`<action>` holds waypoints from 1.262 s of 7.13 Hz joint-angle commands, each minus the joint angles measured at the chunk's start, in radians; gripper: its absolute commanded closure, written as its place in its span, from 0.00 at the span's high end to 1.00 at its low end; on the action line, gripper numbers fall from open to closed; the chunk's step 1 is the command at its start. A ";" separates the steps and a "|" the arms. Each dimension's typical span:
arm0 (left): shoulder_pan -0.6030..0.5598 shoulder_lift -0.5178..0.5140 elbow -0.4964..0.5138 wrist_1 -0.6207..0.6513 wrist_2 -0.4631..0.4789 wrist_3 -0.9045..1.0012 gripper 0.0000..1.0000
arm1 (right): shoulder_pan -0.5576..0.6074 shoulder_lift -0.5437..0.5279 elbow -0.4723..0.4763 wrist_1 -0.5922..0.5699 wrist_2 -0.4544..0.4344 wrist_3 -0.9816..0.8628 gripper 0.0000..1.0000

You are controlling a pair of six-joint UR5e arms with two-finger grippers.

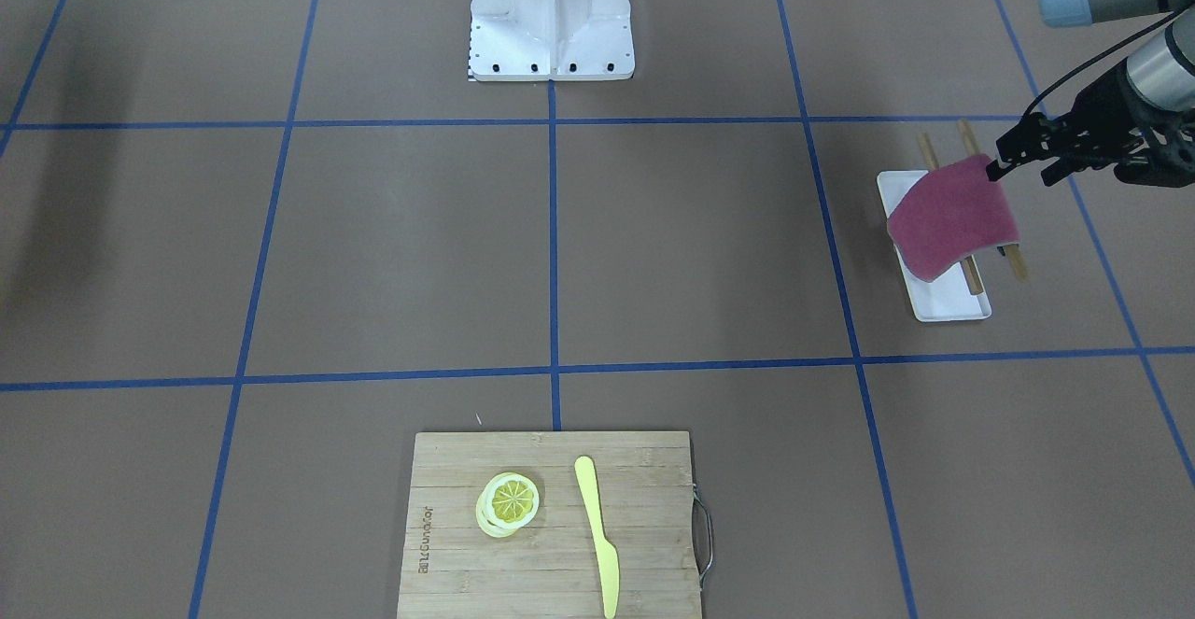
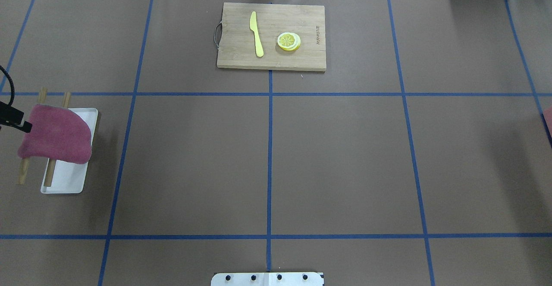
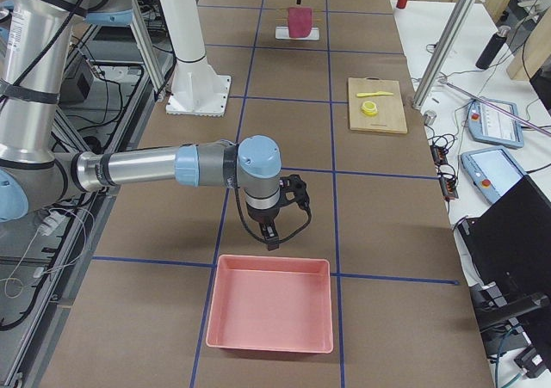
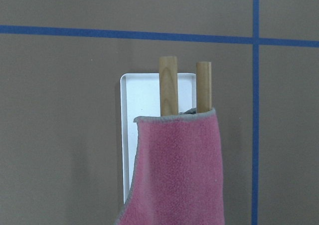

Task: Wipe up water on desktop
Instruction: 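Lower the left gripper onto the pink cloth on the white tray and grasp it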

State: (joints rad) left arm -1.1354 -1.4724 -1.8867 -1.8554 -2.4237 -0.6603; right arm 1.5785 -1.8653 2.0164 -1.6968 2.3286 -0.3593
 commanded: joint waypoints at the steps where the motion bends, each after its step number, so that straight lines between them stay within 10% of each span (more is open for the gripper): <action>1: 0.005 -0.005 0.014 -0.001 -0.002 -0.004 0.73 | 0.000 0.001 -0.001 0.006 0.006 0.000 1.00; 9: 0.026 -0.022 0.026 -0.004 -0.002 -0.004 0.62 | 0.000 0.000 -0.002 0.009 0.006 -0.001 1.00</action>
State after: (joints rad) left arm -1.1151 -1.4922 -1.8613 -1.8591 -2.4252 -0.6633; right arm 1.5789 -1.8653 2.0142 -1.6874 2.3347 -0.3592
